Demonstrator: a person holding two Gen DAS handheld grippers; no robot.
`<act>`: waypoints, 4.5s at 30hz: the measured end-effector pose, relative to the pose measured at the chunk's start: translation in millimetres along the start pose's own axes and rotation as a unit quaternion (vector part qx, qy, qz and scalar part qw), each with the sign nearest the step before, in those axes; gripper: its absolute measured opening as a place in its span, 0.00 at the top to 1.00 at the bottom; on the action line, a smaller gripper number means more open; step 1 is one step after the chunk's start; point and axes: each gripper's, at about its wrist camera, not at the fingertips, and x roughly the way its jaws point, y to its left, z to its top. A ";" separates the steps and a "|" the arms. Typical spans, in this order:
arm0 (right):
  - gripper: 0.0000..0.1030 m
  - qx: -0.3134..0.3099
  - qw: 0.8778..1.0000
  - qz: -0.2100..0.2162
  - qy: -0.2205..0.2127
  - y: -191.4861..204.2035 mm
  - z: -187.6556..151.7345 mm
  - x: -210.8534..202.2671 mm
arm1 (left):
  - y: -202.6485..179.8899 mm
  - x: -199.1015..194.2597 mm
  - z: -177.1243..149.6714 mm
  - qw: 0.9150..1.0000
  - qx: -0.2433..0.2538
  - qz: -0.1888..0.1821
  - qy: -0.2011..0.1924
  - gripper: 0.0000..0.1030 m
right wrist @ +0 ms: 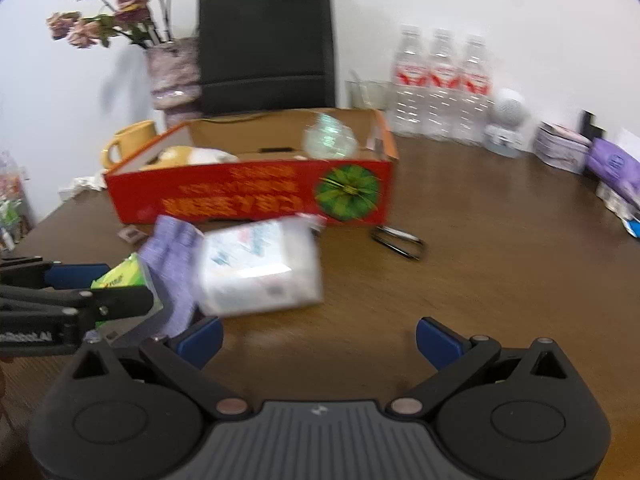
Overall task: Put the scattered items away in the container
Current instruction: 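Grasp the green tissue pack with the left gripper while the right grasps the white wipes box, then carry the tissue pack and wipes box into the box and release them, then grasp the candy wrapper with the left gripper while the right grasps the purple pouch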
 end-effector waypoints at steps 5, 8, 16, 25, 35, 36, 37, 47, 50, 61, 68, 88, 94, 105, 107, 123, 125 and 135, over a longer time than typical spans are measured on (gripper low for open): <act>0.00 -0.021 1.000 0.003 -0.002 27.6 17.8 27.2 | 23.9 -8.4 7.8 1.000 -0.020 0.018 -0.012 0.34; 0.02 -0.016 1.000 -0.004 0.001 34.0 23.9 42.1 | 32.9 -8.5 8.1 0.999 -0.029 0.021 -0.012 0.34; 0.20 -0.002 1.000 -0.008 0.005 27.7 24.4 43.5 | 41.3 -8.1 11.0 0.999 -0.039 0.016 -0.018 0.34; 0.21 -0.007 0.998 -0.017 -0.058 19.4 54.6 5.8 | 31.6 -19.6 42.5 0.997 -0.033 0.005 -0.066 0.34; 0.21 -0.006 0.993 -0.013 -0.119 17.8 123.5 13.7 | 31.6 15.3 110.4 0.992 -0.039 0.009 -0.121 0.34; 0.21 -0.004 0.992 -0.012 -0.122 17.5 129.0 19.6 | 33.0 23.7 115.4 0.992 -0.043 0.012 -0.122 0.34; 0.21 -0.003 0.992 -0.011 -0.123 17.6 134.3 26.8 | 34.6 31.4 118.9 0.991 -0.045 0.015 -0.123 0.34; 0.21 -0.009 0.995 -0.003 -0.103 13.6 156.8 99.8 | 59.5 102.2 129.6 0.993 -0.055 0.041 -0.094 0.34; 0.21 -0.017 0.995 -0.005 -0.094 14.8 158.9 112.8 | 65.9 112.9 129.2 0.994 -0.059 0.048 -0.082 0.34; 0.15 -0.009 0.998 -0.006 -0.067 8.8 155.5 129.8 | 72.5 119.9 128.0 0.994 -0.066 0.061 -0.066 0.03; 0.00 0.003 0.998 -0.013 -0.061 0.8 156.9 129.0 | 76.3 114.1 131.4 0.991 -0.077 0.084 -0.067 0.00; 0.00 -0.002 0.998 -0.010 -0.063 3.1 157.4 123.2 | 71.2 107.1 131.0 0.991 -0.075 0.081 -0.070 0.00; 0.00 -0.003 0.997 -0.010 -0.077 -2.7 153.5 100.0 | 66.8 80.5 124.5 0.991 -0.073 0.070 -0.085 0.00; 0.00 -0.008 0.998 -0.023 -0.062 -17.0 103.3 50.0 | 55.0 39.4 76.3 0.995 -0.063 0.060 -0.042 0.00; 0.00 -0.009 0.998 -0.018 -0.052 -14.7 90.3 44.1 | 53.8 32.7 64.3 0.995 -0.062 0.064 -0.033 0.00; 0.32 -0.053 0.997 0.056 0.026 72.4 9.7 52.5 | 70.2 -28.1 -10.6 0.991 -0.087 0.102 -0.003 0.00; 0.54 -0.065 0.996 0.056 0.021 76.8 7.1 48.6 | 68.6 -26.8 -14.1 0.991 -0.089 0.096 0.000 0.01; 0.94 -0.039 0.998 0.055 -0.001 45.0 -1.2 16.3 | 33.1 6.1 -18.4 0.995 -0.064 0.075 0.032 0.27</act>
